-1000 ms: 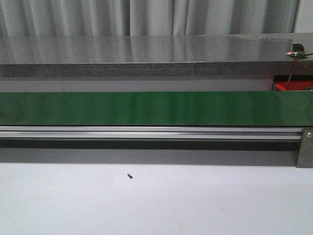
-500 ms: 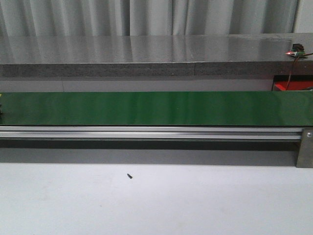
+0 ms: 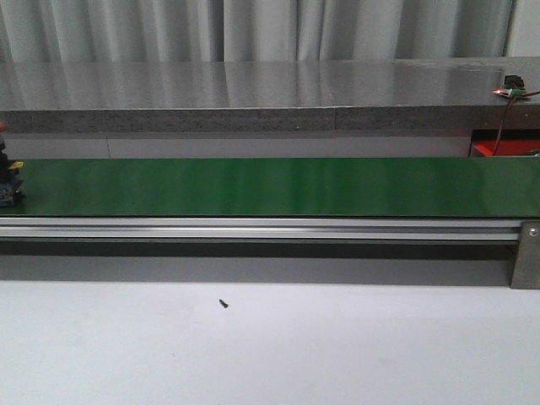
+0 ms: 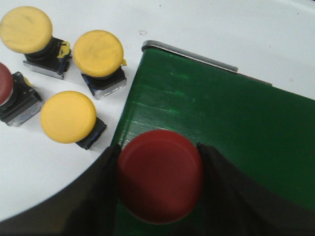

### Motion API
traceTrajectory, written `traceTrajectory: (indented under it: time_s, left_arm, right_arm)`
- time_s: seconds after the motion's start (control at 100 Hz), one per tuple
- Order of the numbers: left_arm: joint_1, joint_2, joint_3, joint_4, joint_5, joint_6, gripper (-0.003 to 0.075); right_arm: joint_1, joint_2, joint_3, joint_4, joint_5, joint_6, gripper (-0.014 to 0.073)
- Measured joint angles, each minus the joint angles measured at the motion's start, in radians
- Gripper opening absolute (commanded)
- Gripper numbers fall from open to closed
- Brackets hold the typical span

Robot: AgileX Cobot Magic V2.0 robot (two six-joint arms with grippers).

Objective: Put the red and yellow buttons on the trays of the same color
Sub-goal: 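Lower the red button onto the belt and open the left gripper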

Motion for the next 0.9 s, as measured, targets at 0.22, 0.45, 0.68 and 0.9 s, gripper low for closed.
traceTrajectory:
  time_s: [0.22,0.45,0.68,0.9]
  left_arm:
    - [-0.006,0.0,0.0,0.0,0.0,0.01,0.0356]
    - [-0.006,0.0,0.0,0.0,0.004,0.027,0.0557]
    - [-0.006,-0.029,0.0,-0.069,0.021,0.082,0.0556]
    - [-0.006,-0.105,0.0,-0.165,0.06,0.173,0.0454]
  right_arm:
    - [0.0,0.0,0.0,0.0,0.0,0.0,-0.0122]
    - [0.002,0.0,0.0,0.0,0.0,0.0,-0.0122]
    - [0.002,0.0,0.0,0.001,0.0,0.0,-0.0122]
    - [0.002,0.0,0.0,0.001,0.0,0.0,-0.0122]
